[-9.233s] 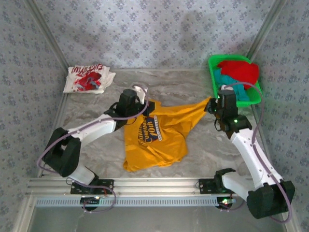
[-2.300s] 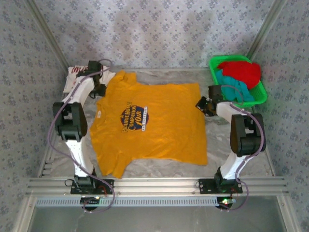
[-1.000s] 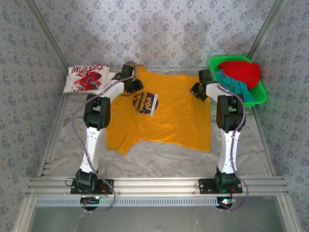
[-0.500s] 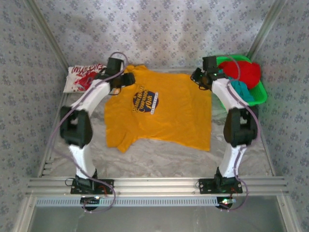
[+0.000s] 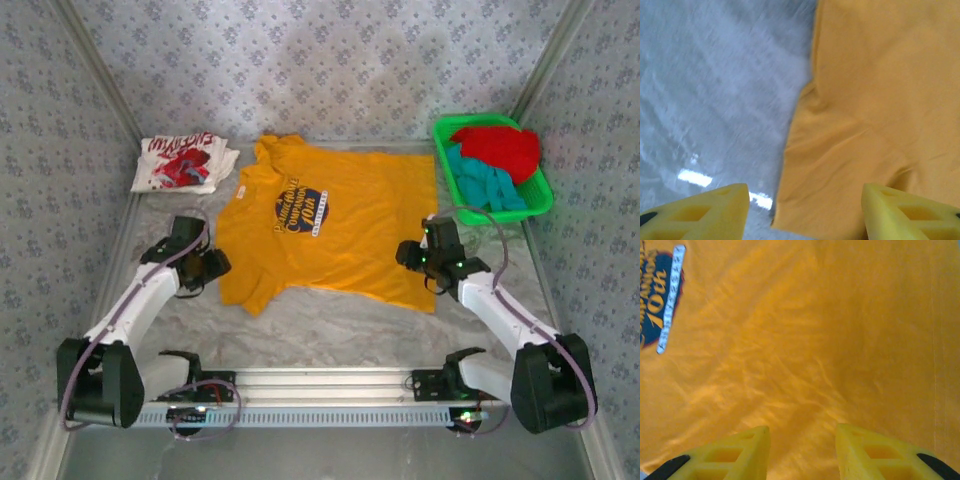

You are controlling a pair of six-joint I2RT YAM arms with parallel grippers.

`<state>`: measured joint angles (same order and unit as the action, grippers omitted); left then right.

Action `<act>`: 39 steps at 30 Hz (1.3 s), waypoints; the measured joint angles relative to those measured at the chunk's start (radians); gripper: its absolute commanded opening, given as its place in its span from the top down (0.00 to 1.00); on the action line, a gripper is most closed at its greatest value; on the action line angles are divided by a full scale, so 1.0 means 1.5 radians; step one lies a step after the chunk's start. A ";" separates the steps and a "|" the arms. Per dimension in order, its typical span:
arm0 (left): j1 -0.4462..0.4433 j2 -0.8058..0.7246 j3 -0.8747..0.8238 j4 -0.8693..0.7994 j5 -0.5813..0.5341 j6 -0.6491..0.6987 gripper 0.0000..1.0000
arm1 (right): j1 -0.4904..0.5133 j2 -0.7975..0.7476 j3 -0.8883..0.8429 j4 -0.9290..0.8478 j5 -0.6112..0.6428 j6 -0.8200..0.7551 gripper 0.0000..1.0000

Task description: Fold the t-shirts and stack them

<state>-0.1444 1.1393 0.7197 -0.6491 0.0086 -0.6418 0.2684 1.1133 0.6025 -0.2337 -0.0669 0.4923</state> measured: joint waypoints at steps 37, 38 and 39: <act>-0.087 0.431 0.428 0.080 0.159 0.073 0.36 | -0.030 0.097 -0.029 0.119 0.065 0.005 0.55; -0.087 0.424 0.427 0.069 0.149 0.076 0.36 | -0.031 0.097 -0.028 0.119 0.065 0.005 0.55; -0.085 0.413 0.421 0.064 0.140 0.079 0.36 | -0.032 0.097 -0.027 0.119 0.065 0.005 0.55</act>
<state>-0.2718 1.7592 1.3510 -0.5533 0.2188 -0.5232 0.2203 1.2587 0.5617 -0.0555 0.0307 0.4999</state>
